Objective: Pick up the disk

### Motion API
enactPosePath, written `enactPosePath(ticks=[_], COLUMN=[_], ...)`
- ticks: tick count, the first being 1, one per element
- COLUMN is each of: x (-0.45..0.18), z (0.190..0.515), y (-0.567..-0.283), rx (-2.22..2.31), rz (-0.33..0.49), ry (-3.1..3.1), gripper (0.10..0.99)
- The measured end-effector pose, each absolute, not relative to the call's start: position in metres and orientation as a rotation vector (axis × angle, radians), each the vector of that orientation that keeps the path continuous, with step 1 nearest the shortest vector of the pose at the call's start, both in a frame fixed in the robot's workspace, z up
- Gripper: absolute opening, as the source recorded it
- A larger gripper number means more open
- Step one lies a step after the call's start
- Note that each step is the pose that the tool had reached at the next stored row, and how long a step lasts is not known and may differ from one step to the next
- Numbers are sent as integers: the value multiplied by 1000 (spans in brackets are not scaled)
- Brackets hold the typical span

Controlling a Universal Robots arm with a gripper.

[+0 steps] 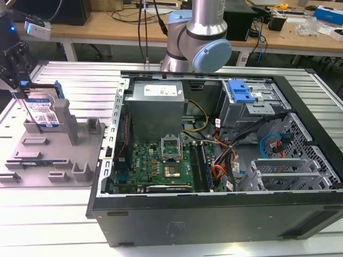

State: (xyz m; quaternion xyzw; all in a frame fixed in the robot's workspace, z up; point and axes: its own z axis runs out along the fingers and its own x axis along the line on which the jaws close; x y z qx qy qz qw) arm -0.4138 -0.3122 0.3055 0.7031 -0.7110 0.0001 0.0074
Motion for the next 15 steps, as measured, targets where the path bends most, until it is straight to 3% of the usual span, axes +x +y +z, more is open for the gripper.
enactPosePath(ticks=[15], x=[-414], z=[303], y=[-312], rx=[2199], rz=[0], ry=[-2223], gripper=[435])
